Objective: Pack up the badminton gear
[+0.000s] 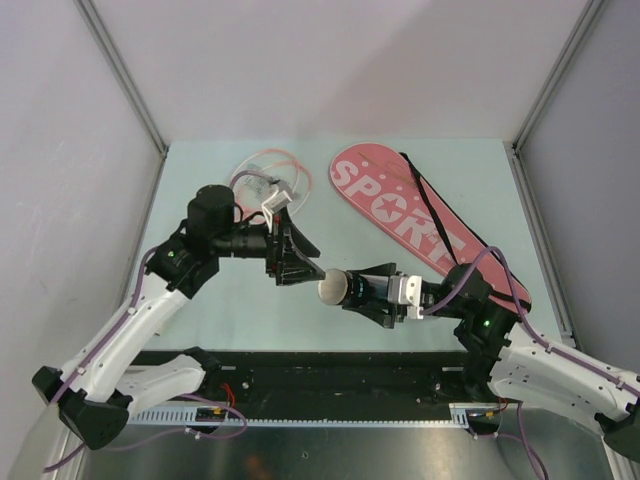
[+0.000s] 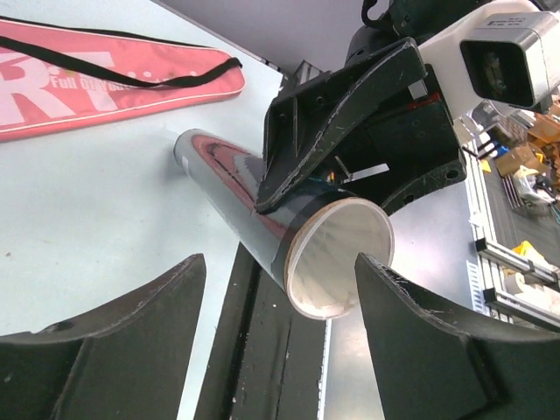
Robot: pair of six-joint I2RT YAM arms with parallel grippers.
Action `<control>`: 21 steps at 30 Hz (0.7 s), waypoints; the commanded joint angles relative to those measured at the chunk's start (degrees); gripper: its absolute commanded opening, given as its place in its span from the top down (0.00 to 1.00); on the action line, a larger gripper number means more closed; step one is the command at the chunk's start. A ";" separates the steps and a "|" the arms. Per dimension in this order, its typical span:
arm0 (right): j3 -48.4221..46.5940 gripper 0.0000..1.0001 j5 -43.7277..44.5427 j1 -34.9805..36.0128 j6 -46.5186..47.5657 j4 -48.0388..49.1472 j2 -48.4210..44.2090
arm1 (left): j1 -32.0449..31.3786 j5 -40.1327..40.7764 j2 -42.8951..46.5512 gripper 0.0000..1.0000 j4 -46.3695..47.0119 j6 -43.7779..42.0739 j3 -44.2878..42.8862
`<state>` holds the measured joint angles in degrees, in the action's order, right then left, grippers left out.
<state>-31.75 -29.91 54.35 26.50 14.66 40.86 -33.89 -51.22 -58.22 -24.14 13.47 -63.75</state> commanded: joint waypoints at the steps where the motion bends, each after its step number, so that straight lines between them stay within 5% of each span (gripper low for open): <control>1: -0.69 1.00 -1.38 -0.82 -0.84 5.56 0.09 | 2.51 -3.27 1.70 0.25 2.08 1.29 0.73; 9: -0.68 1.00 -1.38 -0.65 -0.75 6.17 0.36 | 0.34 -3.98 -3.81 0.26 1.82 1.99 0.20; 13: -0.68 1.00 -0.41 2.77 0.38 9.77 0.62 | -10.30 1.81 -12.17 0.57 1.82 0.24 0.29; 16: -0.86 1.00 0.29 4.19 1.09 10.30 0.97 | -10.85 4.37 -15.61 0.75 1.90 0.32 -0.06; 20: -0.77 1.00 1.34 4.10 1.36 8.38 0.36 | -7.86 4.20 -12.90 0.72 1.90 0.85 -1.29; 21: -0.77 1.00 1.52 4.01 1.53 7.42 -0.08 | -6.47 4.20 -11.93 0.58 1.90 1.20 -1.55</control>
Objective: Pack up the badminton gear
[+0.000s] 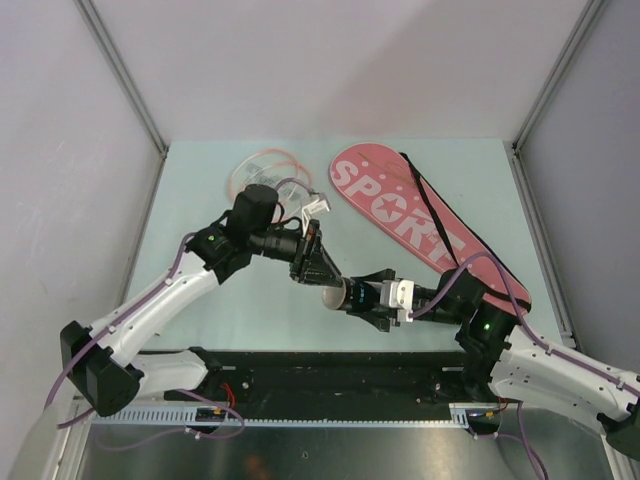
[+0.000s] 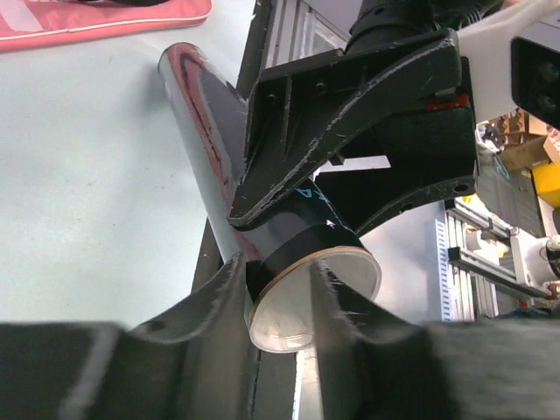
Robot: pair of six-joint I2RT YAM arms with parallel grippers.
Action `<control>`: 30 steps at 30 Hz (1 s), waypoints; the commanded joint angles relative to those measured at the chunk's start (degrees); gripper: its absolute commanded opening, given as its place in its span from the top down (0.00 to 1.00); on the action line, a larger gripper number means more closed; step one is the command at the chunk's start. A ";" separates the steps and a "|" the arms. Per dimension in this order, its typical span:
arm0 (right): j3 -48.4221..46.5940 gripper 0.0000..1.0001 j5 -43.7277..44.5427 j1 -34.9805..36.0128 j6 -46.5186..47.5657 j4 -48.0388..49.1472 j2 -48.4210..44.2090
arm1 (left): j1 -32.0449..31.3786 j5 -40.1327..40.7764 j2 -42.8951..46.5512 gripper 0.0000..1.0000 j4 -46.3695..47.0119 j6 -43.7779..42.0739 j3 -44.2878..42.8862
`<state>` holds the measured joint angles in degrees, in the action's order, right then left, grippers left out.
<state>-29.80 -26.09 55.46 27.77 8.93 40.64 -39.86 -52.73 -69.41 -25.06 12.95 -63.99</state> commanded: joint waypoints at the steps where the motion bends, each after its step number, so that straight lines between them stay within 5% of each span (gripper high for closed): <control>1: -2.80 1.00 -2.22 2.64 0.35 12.70 0.05 | 0.47 4.93 0.49 0.49 2.82 1.99 -1.40; 3: -2.72 1.00 -2.39 1.41 0.09 11.38 -0.39 | 4.15 2.82 4.79 0.33 2.82 2.78 -1.49; 6: -2.80 1.00 -2.30 0.35 0.00 10.67 -0.39 | 9.51 0.18 9.98 0.28 2.82 3.31 -1.49; 17: -2.81 1.00 -2.13 0.35 -0.35 11.46 0.14 | 12.44 -5.90 11.67 0.39 2.30 3.57 1.40; 24: -2.81 1.00 -2.74 0.87 -0.96 14.27 1.63 | -3.90 9.63 2.36 0.42 3.00 3.65 1.41; 27: -2.81 1.00 -2.13 1.49 -0.96 14.89 1.81 | -3.48 17.09 -2.13 0.50 4.14 4.19 0.71; 30: -2.81 1.00 -1.51 0.44 -0.70 14.19 1.98 | -1.46 17.57 -1.18 0.47 4.49 3.84 -0.09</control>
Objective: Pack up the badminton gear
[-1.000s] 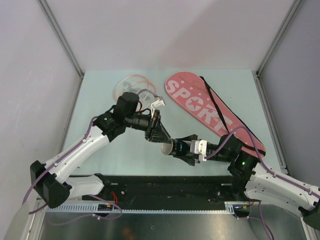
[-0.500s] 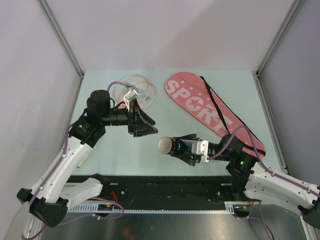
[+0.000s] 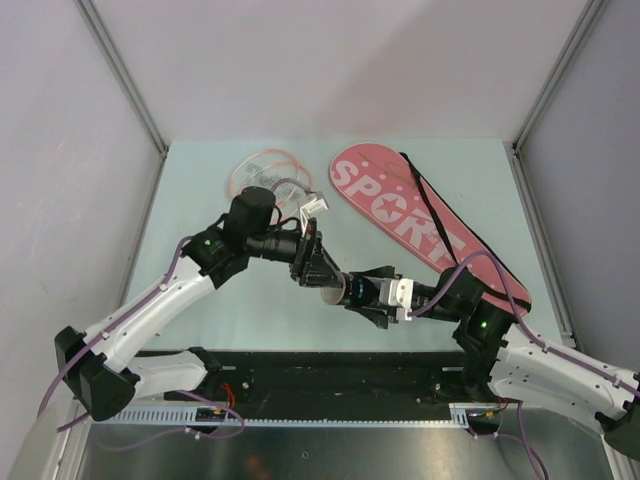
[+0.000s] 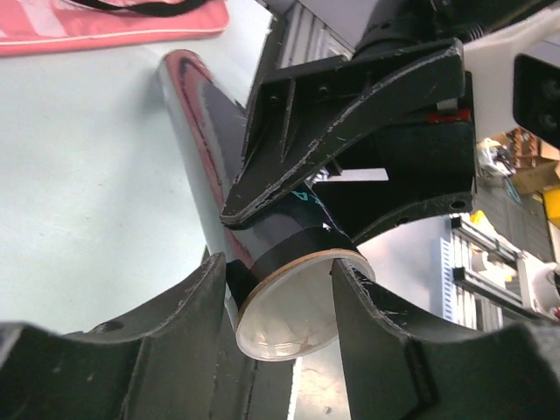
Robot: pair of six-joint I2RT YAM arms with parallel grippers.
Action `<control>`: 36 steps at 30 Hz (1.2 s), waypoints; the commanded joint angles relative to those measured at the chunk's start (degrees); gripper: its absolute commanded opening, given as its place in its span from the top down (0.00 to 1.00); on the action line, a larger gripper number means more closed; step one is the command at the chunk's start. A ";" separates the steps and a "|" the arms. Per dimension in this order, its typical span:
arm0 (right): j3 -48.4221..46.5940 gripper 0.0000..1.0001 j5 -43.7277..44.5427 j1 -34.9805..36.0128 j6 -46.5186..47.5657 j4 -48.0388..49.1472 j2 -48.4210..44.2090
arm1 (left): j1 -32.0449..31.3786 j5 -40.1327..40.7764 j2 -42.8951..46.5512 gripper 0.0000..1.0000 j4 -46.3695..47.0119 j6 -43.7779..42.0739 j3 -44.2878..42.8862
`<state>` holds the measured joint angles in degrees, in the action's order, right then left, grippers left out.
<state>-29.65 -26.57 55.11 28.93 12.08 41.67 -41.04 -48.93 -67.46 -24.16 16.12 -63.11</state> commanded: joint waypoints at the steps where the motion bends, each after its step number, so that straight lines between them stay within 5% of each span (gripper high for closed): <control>1: -2.78 1.00 -0.94 0.09 -1.77 10.52 0.96 | 0.34 13.51 -1.72 0.45 3.60 0.32 -1.05; 9: -0.15 1.00 0.98 -7.47 -4.49 11.30 2.80 | 13.96 15.42 17.88 0.23 1.76 -0.82 1.33; 13: 0.03 1.00 9.91 -9.75 -9.14 12.88 7.62 | 14.41 34.26 22.80 0.20 -0.97 -0.04 1.50; 17: -1.28 1.00 20.49 -12.57 -19.22 17.01 17.71 | 14.49 44.08 23.78 0.15 -1.85 3.30 3.87; 26: -15.43 1.00 26.57 -18.27 -25.85 17.98 45.06 | 14.41 38.82 21.58 0.12 -0.89 8.57 10.72; 36: -26.77 0.89 17.43 -21.98 -16.89 12.10 62.12 | 14.49 36.54 24.84 0.14 2.36 11.65 20.31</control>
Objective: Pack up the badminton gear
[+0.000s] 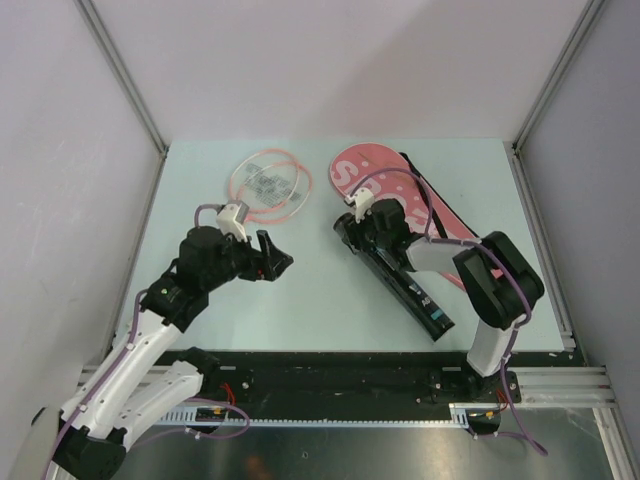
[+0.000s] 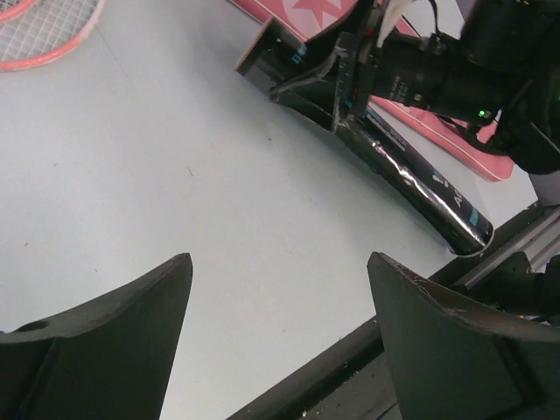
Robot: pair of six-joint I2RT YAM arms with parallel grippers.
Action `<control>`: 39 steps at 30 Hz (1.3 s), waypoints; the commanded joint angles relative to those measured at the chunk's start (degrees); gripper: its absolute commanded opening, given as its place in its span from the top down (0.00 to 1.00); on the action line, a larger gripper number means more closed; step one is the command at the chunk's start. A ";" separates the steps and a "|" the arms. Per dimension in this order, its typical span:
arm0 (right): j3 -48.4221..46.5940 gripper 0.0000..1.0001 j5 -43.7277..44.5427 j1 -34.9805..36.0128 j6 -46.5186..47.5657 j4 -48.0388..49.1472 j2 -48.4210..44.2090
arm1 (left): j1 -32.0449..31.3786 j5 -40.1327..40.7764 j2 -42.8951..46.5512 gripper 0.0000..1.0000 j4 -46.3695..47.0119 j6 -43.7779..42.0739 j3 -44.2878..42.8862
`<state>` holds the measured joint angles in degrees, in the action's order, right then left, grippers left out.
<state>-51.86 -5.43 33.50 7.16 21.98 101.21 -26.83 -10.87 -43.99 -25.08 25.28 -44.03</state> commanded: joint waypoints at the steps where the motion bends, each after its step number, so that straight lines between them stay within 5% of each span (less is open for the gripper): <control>1: -4.92 0.86 -3.97 -0.27 5.49 2.28 3.20 | 0.29 -1.69 1.36 0.14 3.81 2.58 1.32; 15: -9.75 0.41 -6.26 -1.06 4.79 -8.07 6.72 | 0.29 -4.68 0.74 0.15 4.69 1.97 0.35; 16: -10.10 0.30 -6.61 -1.15 4.97 -8.87 6.72 | 0.29 -4.94 1.01 0.15 4.69 2.23 0.26; 17: -10.37 0.01 -7.74 -1.50 5.14 -10.10 6.72 | 0.20 -5.38 1.88 0.15 4.69 2.58 0.26; 23: -12.48 0.00 -8.72 -2.47 2.42 -18.97 4.26 | 0.20 -7.23 5.92 0.15 4.69 5.22 -0.26; 27: -12.66 0.00 -3.45 -0.71 2.16 -30.92 1.89 | 0.20 -8.28 6.63 0.15 4.43 4.61 -1.23; 34: -11.87 0.01 8.10 0.78 -0.64 -38.06 1.71 | 0.29 -9.34 6.72 0.15 4.25 3.46 -2.37; 36: -11.78 0.09 9.81 1.48 -1.35 -39.64 1.80 | 0.29 -9.78 6.72 0.15 4.07 2.85 -2.73; 39: -11.34 0.36 14.56 2.71 -2.41 -40.00 1.01 | 0.20 -11.45 6.20 0.15 4.08 1.80 -2.81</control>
<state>-62.52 0.08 34.98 7.03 -13.15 104.20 -26.83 -19.38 -37.76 -21.96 28.45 -44.23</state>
